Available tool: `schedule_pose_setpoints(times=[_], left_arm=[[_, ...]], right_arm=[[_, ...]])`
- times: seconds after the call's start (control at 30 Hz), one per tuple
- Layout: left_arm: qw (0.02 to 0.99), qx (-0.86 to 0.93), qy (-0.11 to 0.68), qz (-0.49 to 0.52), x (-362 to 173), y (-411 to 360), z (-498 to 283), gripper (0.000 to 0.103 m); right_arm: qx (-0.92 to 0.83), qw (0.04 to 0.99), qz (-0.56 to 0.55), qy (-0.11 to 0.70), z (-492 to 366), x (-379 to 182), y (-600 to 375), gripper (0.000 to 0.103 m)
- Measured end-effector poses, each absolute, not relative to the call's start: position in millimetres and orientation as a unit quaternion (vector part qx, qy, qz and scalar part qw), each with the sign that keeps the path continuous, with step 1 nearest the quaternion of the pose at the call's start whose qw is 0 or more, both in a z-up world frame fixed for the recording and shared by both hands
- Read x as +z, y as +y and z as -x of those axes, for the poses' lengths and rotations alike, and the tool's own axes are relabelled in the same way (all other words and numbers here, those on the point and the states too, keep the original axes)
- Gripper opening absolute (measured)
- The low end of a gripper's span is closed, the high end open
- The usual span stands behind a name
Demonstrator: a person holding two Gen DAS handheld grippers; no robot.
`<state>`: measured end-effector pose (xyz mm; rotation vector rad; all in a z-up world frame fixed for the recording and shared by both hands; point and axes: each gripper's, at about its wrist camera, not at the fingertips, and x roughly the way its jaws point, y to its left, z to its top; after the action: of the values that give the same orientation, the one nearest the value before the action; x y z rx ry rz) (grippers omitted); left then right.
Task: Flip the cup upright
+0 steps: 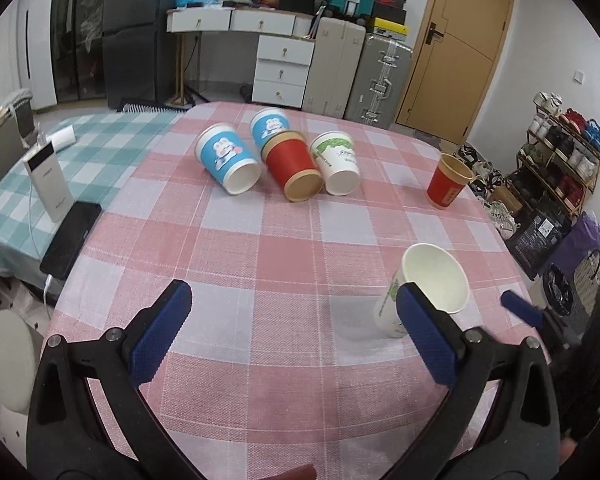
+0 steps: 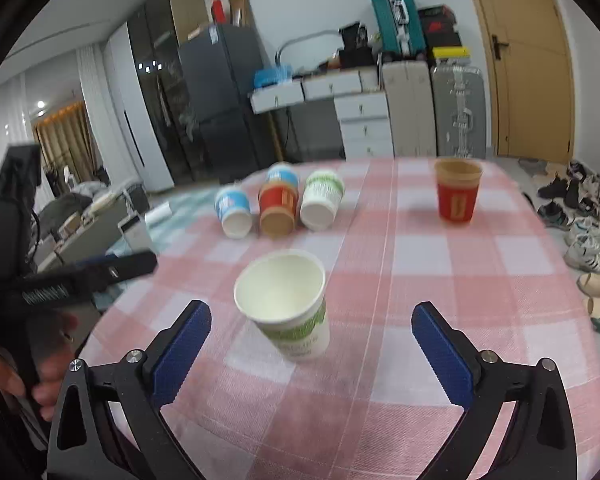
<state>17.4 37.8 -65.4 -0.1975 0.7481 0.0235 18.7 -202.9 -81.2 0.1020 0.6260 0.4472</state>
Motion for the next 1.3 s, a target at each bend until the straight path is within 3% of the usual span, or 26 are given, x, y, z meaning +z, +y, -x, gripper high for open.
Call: schedule_pose_setpoints(times=[0.37, 1.3], left_arm=[[0.949, 0.021, 0.314, 0.031, -44, 1, -1, 0.102], [0.948, 0.008, 0.315, 0.048, -38, 5, 15, 0.102]], right_arm=[[0.236, 0.938, -0.021, 0.251, 12, -33, -198, 0.103], [0.239, 0.938, -0.021, 0.252, 15, -26, -196, 0.103]])
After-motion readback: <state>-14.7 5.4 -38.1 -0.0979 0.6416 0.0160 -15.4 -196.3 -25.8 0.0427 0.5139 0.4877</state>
